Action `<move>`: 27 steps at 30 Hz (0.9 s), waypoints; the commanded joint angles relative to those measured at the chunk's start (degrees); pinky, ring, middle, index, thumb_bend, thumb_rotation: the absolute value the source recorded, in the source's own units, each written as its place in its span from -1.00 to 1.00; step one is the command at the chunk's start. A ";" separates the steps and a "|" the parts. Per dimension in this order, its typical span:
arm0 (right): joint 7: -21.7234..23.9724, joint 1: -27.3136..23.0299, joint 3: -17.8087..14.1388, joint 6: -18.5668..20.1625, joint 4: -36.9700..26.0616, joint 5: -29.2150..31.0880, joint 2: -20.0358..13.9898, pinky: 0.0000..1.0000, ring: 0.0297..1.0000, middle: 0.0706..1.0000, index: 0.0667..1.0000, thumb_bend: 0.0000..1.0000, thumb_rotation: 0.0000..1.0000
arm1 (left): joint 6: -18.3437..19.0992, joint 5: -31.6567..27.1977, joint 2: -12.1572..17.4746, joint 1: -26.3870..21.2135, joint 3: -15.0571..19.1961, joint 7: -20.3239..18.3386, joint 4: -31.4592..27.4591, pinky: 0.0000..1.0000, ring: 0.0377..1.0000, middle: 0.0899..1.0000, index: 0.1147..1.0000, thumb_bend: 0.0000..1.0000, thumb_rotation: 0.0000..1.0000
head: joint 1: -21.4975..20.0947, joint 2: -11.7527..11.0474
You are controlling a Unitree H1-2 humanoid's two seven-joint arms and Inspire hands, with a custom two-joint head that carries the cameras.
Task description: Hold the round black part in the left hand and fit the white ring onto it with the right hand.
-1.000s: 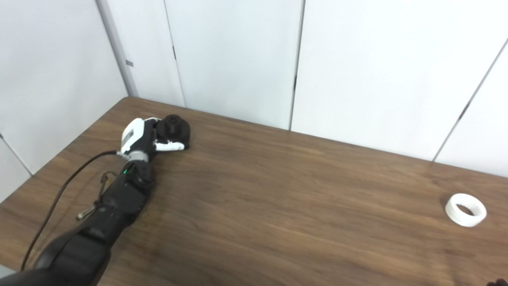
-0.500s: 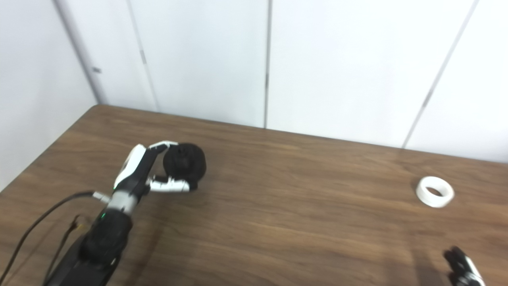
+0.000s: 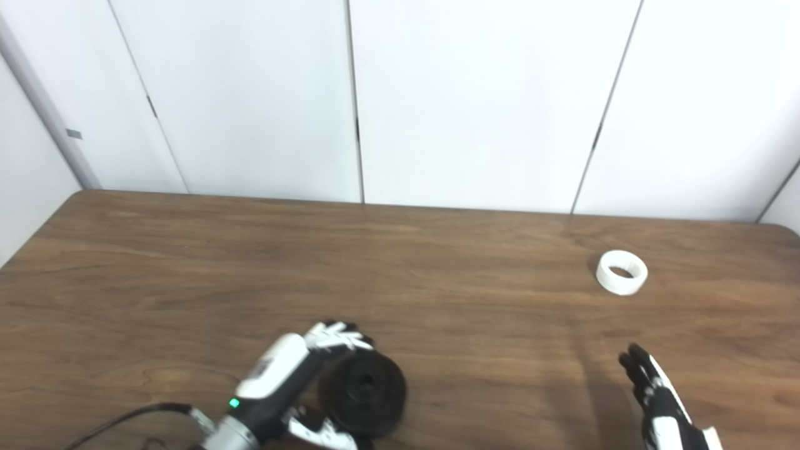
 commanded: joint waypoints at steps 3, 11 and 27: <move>-0.98 0.01 0.78 -0.94 -2.76 -0.35 1.31 1.00 0.87 0.76 0.80 0.19 1.00 | -1.69 1.90 -1.80 0.04 -0.50 0.01 -0.13 1.00 0.89 0.65 -0.16 0.03 -0.86 | -0.36 0.69; -1.67 -0.12 1.85 1.22 -4.89 -1.23 1.18 1.00 0.86 0.78 0.81 0.25 1.00 | -1.98 2.41 -4.50 0.21 -0.57 -0.38 1.47 1.00 0.84 0.61 -0.16 0.03 -0.87 | -1.27 3.40; -3.38 -2.07 2.68 8.12 -9.62 -1.80 1.19 1.00 0.84 0.76 0.80 0.25 1.00 | -1.34 1.03 -4.04 0.47 1.41 -2.92 2.01 1.00 0.87 0.65 -0.16 0.04 -0.88 | -2.28 10.02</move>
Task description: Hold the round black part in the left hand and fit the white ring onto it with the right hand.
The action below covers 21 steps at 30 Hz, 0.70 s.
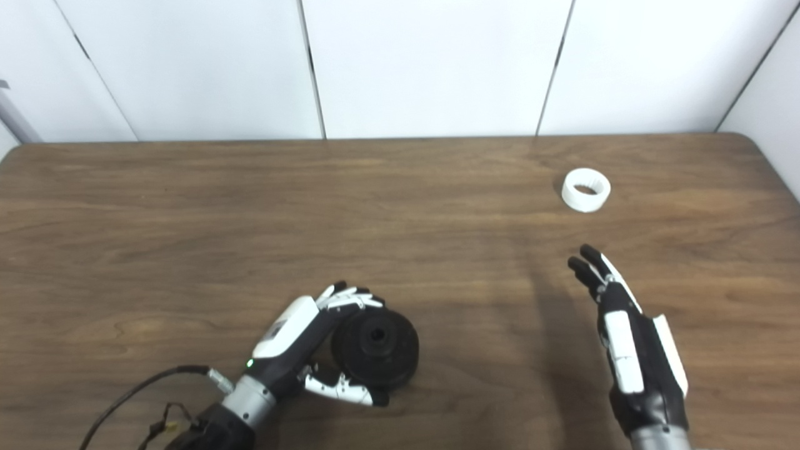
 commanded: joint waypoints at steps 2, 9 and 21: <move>-0.79 -1.91 0.13 0.11 -2.76 -0.44 1.14 1.00 0.85 0.75 0.79 0.26 1.00 | -0.42 -0.59 0.49 -0.69 0.93 -0.48 -0.66 1.00 0.90 0.66 -0.16 0.04 -0.88 | -0.57 1.32; -1.22 -3.19 0.04 1.95 -4.12 -0.33 0.83 1.00 0.86 0.77 0.80 0.23 1.00 | -0.41 0.19 0.64 -1.16 1.80 -1.28 -1.30 1.00 0.90 0.66 -0.16 0.04 -0.88 | -1.61 3.91; -1.49 -14.32 -3.72 16.01 -17.54 2.82 -9.63 0.90 0.89 0.80 0.75 0.33 0.08 | -0.88 0.14 1.12 -1.25 2.98 -2.17 -1.19 1.00 0.84 0.63 -0.16 0.04 -0.88 | -3.98 2.94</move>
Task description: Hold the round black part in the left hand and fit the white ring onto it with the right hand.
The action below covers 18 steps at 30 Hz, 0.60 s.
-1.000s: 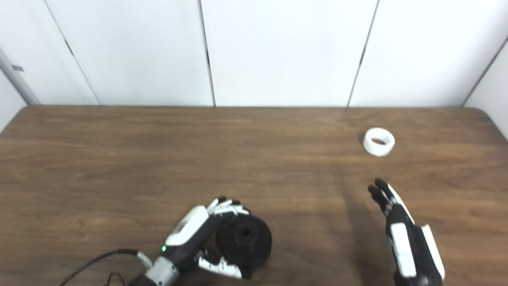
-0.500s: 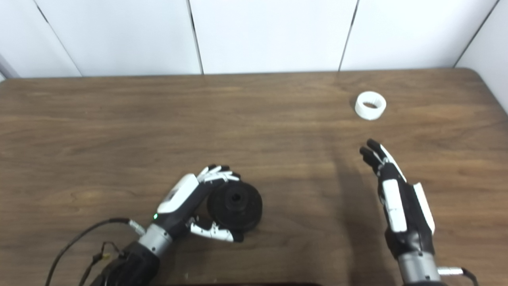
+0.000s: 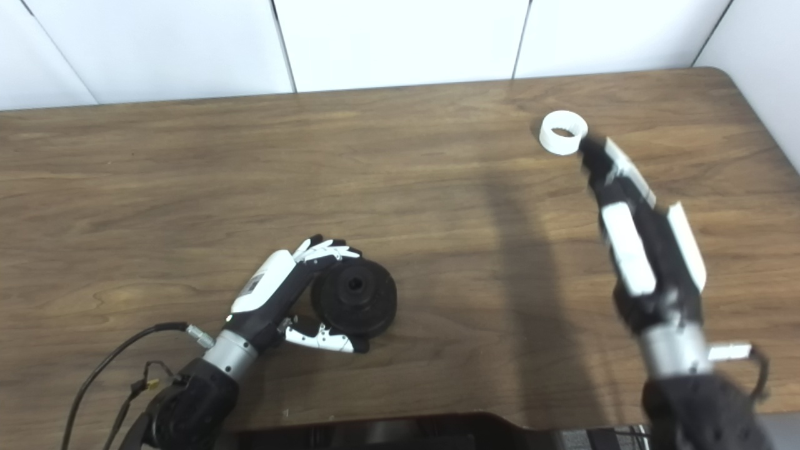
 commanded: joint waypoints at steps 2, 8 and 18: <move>1.71 -4.56 -0.49 -0.07 -0.99 -5.20 -5.88 0.91 0.88 0.79 0.76 0.34 0.01 | -0.69 -0.34 0.96 -1.12 0.84 -0.12 -0.82 1.00 0.84 0.63 -0.16 0.04 -0.88 | -1.21 -0.24; 13.43 -13.69 -2.76 -0.07 7.46 -18.71 -10.49 0.83 0.86 0.83 0.76 0.58 -0.23 | -1.53 0.46 1.53 -0.57 1.04 0.07 -0.84 1.00 0.86 0.65 -0.16 0.04 -0.88 | -2.61 -1.15; 34.19 -27.21 -1.42 -0.10 22.66 -42.81 -13.99 0.77 0.88 0.84 0.69 0.79 -0.35 | -2.67 1.74 2.13 0.64 1.48 0.95 -0.85 1.00 0.84 0.64 -0.16 0.04 -0.87 | -5.13 -3.55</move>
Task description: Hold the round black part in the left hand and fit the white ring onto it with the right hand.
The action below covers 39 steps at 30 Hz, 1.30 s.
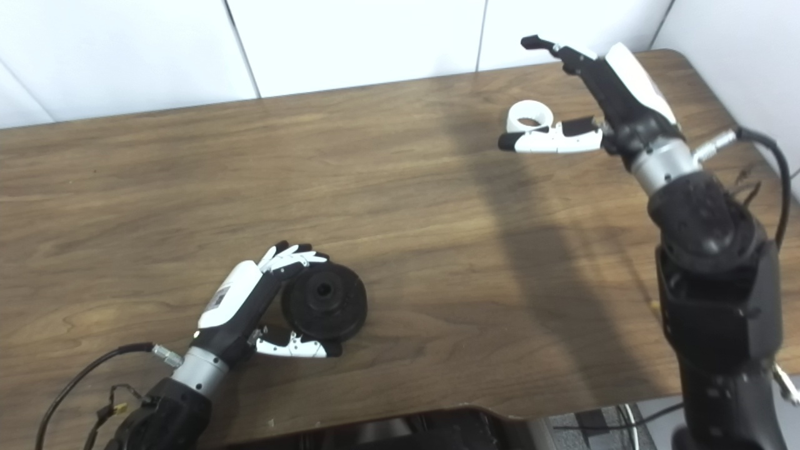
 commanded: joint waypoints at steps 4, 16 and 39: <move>1.48 -4.80 3.18 -0.22 6.59 -4.84 -4.60 0.77 0.93 0.87 0.68 0.84 -0.43 | -1.07 0.16 0.85 0.52 1.00 0.83 -0.66 1.00 0.84 0.63 -0.16 0.04 -0.87 | -1.04 -0.75; -3.35 -11.25 10.52 -0.47 22.00 -8.73 -7.22 0.85 0.98 0.90 0.72 0.87 -0.40 | -2.18 -0.06 1.21 1.25 2.33 1.15 -0.66 1.00 0.83 0.63 -0.16 0.04 -0.87 | -5.36 -4.30; -11.11 -15.71 15.03 -1.09 34.58 -6.61 -9.42 0.93 1.00 0.95 0.78 0.81 -0.40 | -5.74 -1.10 1.00 3.22 3.01 3.15 2.15 1.00 0.84 0.63 -0.16 0.04 -0.87 | -5.08 -8.52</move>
